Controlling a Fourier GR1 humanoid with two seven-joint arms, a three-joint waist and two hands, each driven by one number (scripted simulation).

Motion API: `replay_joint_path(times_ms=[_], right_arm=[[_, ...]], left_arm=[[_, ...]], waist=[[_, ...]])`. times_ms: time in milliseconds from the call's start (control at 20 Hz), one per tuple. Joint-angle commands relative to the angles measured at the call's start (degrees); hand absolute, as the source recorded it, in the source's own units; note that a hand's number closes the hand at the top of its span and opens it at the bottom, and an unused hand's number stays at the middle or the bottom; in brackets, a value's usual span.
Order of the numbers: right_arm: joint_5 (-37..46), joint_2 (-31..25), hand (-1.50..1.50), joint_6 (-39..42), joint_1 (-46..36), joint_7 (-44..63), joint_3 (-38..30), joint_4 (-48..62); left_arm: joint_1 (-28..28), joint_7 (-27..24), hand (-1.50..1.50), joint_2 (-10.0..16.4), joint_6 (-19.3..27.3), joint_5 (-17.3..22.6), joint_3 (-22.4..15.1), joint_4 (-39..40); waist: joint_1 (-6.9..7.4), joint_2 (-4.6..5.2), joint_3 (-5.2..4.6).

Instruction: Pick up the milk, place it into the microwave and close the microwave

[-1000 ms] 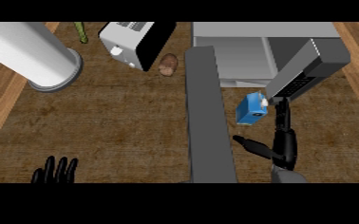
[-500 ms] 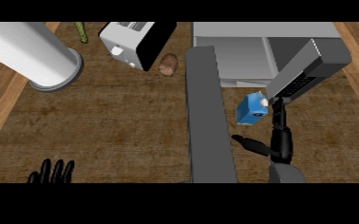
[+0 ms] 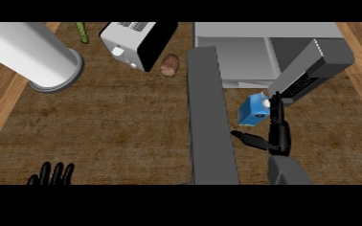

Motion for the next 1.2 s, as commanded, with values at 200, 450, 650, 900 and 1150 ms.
replay_joint_path(times_ms=[200,450,650,900,1150], right_arm=[[-1.1,1.0,-1.5,-3.6,-3.0,-4.8,-2.9,6.2],[2.6,-2.7,1.5,-9.0,-7.1,-4.6,-2.3,10.0],[1.6,-0.7,1.5,-13.5,-10.3,-8.1,-5.1,14.0],[-0.5,-0.7,1.5,-13.5,-15.5,-8.4,-7.8,13.8],[-1.4,-4.5,1.5,-2.0,-13.7,-12.3,-8.5,15.8]], left_arm=[[3.6,-4.9,-1.5,0.0,-0.9,-1.9,-2.6,1.4],[4.7,-1.1,-1.5,1.1,-0.5,-0.7,-2.8,-3.8],[0.6,1.6,-1.5,1.4,-0.8,2.6,-0.1,-2.4],[-0.7,1.6,-1.5,2.1,-1.0,2.9,1.1,-1.2],[2.2,-1.6,-1.5,2.6,-2.5,2.3,0.1,0.1]], waist=[[0.25,0.02,0.0],[0.66,0.1,0.03],[0.65,0.31,0.06],[0.71,0.36,0.06],[1.16,0.48,0.11]])
